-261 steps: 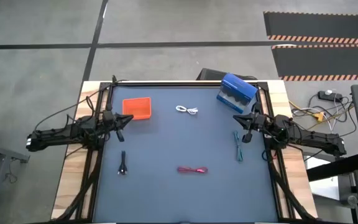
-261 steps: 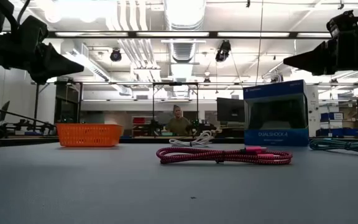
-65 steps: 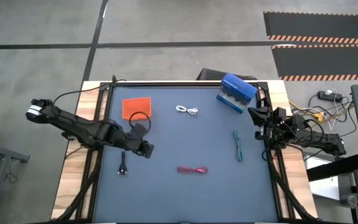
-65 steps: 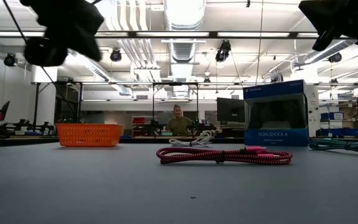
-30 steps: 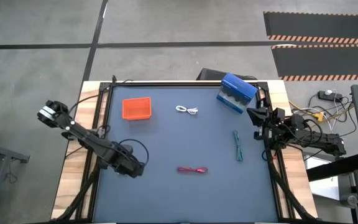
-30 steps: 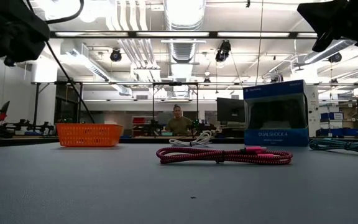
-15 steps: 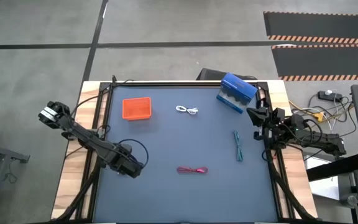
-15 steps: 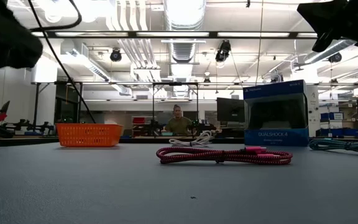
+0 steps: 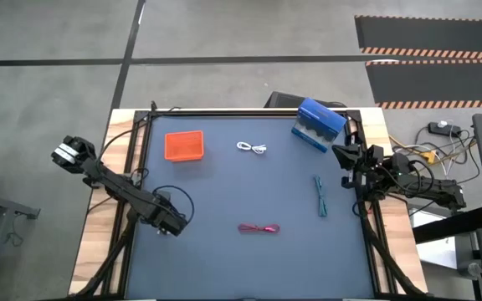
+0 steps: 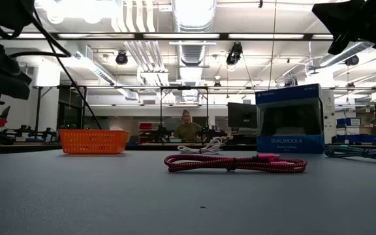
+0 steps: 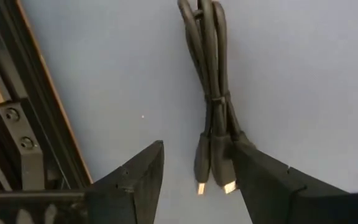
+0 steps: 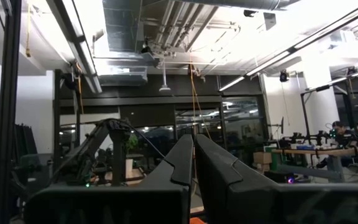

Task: Pick and place USB-C Cables
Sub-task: Put the black charger cable into the orange basket

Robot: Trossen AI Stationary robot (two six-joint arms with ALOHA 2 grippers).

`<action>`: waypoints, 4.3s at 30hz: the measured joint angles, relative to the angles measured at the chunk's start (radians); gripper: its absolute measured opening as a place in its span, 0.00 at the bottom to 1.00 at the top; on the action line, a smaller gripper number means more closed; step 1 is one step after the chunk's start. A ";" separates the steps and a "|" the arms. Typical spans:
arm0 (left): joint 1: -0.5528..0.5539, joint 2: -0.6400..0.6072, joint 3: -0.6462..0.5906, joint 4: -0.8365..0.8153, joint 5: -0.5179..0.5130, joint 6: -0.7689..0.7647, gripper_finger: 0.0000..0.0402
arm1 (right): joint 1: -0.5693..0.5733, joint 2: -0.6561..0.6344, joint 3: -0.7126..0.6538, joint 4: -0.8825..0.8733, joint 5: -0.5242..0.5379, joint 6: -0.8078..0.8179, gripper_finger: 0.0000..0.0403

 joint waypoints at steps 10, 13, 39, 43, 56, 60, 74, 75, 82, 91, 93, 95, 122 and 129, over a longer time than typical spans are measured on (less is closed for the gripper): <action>0.000 -0.007 -0.009 0.004 -0.001 -0.001 0.44 | 0.000 0.000 0.000 -0.001 0.003 -0.006 0.02; 0.000 -0.013 0.007 0.005 -0.001 -0.001 0.44 | 0.000 0.000 0.000 -0.001 0.004 -0.006 0.02; 0.019 -0.011 -0.070 0.084 -0.117 -0.024 0.44 | 0.000 0.000 0.000 -0.007 0.004 -0.022 0.02; 0.019 -0.011 -0.101 0.155 -0.126 -0.026 0.44 | 0.000 0.000 0.000 -0.010 0.004 -0.023 0.02; 0.019 -0.011 -0.100 0.165 -0.129 -0.026 0.16 | 0.000 0.000 0.000 -0.023 0.004 -0.031 0.02; 0.019 -0.011 -0.099 0.164 -0.129 -0.026 0.06 | 0.000 0.000 0.000 -0.023 0.004 -0.032 0.02; 0.019 -0.010 0.023 0.156 -0.114 0.159 0.06 | 0.000 0.000 0.000 -0.023 0.005 -0.032 0.02; 0.019 -0.010 0.043 0.154 -0.114 0.196 0.06 | 0.000 0.000 0.000 -0.024 0.005 -0.032 0.02; 0.042 -0.010 0.211 0.156 -0.134 0.442 0.06 | 0.000 0.000 0.000 -0.024 0.005 -0.032 0.02; 0.128 -0.010 0.379 0.157 -0.202 0.714 0.06 | 0.000 0.000 0.000 -0.024 0.005 -0.032 0.02; 0.152 -0.010 0.410 0.157 -0.214 0.781 0.06 | 0.000 0.000 0.000 -0.023 0.005 -0.032 0.02; 0.178 -0.010 0.440 0.157 -0.223 0.855 0.06 | 0.000 0.000 0.000 -0.023 0.005 -0.032 0.02; 0.592 -0.006 0.599 -0.027 -0.246 1.830 0.05 | 0.000 0.000 0.000 -0.025 0.005 -0.032 0.02; 0.726 0.009 0.564 -0.131 -0.361 2.148 0.05 | 0.000 0.000 0.000 -0.080 0.005 -0.032 0.02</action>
